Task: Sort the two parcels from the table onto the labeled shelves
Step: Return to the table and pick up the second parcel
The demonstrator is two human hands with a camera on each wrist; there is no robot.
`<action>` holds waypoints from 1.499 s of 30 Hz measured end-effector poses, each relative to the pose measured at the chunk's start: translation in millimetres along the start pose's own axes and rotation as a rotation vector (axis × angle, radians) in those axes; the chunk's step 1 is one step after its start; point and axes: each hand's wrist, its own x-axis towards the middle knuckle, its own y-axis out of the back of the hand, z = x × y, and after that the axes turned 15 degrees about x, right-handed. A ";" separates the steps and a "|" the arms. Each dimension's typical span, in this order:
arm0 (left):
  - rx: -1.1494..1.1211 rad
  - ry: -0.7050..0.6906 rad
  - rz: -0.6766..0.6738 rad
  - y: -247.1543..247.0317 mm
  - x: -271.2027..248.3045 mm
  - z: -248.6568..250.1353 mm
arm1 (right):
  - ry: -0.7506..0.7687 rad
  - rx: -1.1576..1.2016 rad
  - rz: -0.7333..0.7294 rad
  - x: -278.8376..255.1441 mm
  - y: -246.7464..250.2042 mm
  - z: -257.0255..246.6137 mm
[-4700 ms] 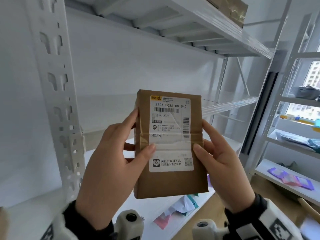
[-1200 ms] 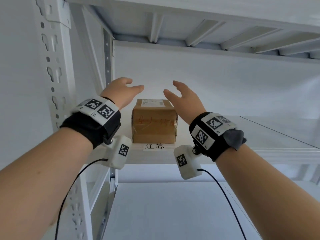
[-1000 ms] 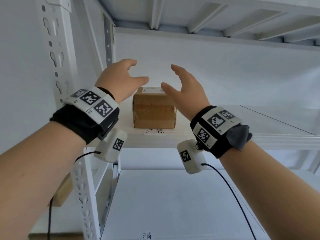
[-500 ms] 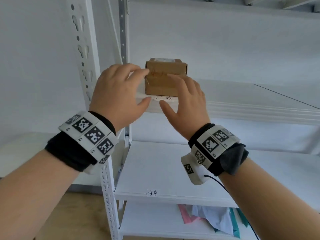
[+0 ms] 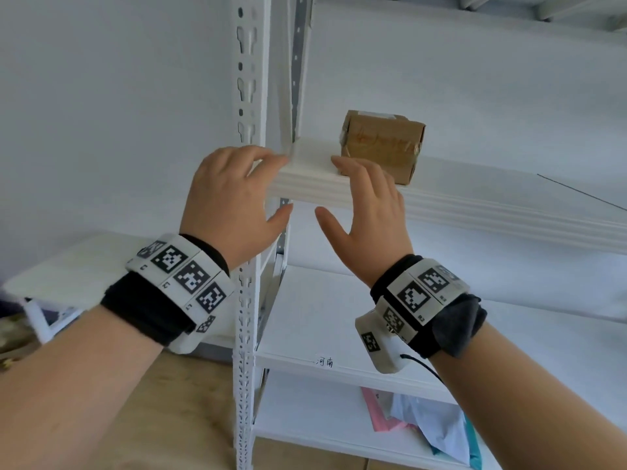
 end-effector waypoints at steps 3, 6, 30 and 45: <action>0.026 0.021 -0.011 3.4 -9.7 -33.3 | 0.020 0.027 -0.023 7.3 -28.9 -22.0; 0.070 0.050 -0.034 7.2 -21.6 -82.7 | 0.038 0.079 -0.025 18.1 -70.0 -53.5; 0.113 0.010 -0.171 -30.9 -65.0 -313.1 | -0.119 0.185 -0.079 45.4 -295.1 -164.2; 0.067 -0.028 -0.170 -159.7 8.6 -352.3 | -0.194 0.146 -0.092 118.9 -381.5 -76.0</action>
